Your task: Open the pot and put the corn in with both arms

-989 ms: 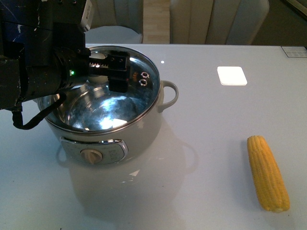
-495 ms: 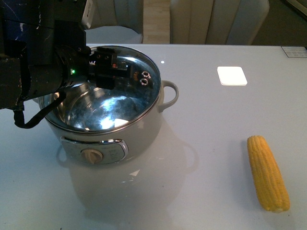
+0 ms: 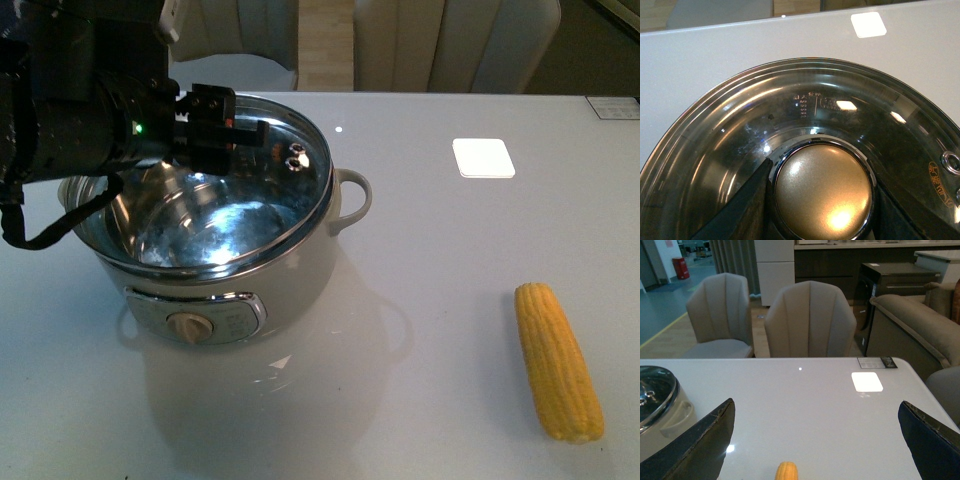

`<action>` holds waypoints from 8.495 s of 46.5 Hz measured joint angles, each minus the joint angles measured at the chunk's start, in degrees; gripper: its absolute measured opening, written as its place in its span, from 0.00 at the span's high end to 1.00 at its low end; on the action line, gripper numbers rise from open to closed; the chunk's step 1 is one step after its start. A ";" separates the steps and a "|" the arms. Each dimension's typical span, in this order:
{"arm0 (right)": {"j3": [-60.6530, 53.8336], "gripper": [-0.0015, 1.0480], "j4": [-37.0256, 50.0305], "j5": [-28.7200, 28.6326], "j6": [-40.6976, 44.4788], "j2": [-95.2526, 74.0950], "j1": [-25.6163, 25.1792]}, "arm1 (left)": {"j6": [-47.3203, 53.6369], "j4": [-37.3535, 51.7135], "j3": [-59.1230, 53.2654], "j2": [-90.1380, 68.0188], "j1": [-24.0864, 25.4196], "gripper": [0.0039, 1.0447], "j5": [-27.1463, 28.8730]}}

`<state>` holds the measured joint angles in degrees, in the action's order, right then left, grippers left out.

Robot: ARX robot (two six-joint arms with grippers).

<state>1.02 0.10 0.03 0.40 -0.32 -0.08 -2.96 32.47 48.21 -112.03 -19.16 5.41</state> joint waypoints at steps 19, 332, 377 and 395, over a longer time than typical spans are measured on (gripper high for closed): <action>0.00 0.08 0.00 0.00 0.00 0.00 0.00 | 1.09 -3.69 1.79 7.17 3.82 0.57 -0.79; 13.25 0.08 8.68 5.53 0.68 -67.80 8.72 | 2.51 -32.46 -47.50 111.69 19.30 0.06 -5.40; 29.53 0.20 33.97 6.21 -0.39 -125.66 10.47 | 2.51 -32.46 -47.50 111.69 19.30 0.06 -5.40; 25.79 0.68 31.65 1.68 -0.04 -118.14 9.70 | 2.51 -32.46 -47.50 111.69 19.30 0.06 -5.40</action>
<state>26.81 31.75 1.72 0.36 -118.45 9.63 -0.45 0.01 0.71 -0.34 0.14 0.01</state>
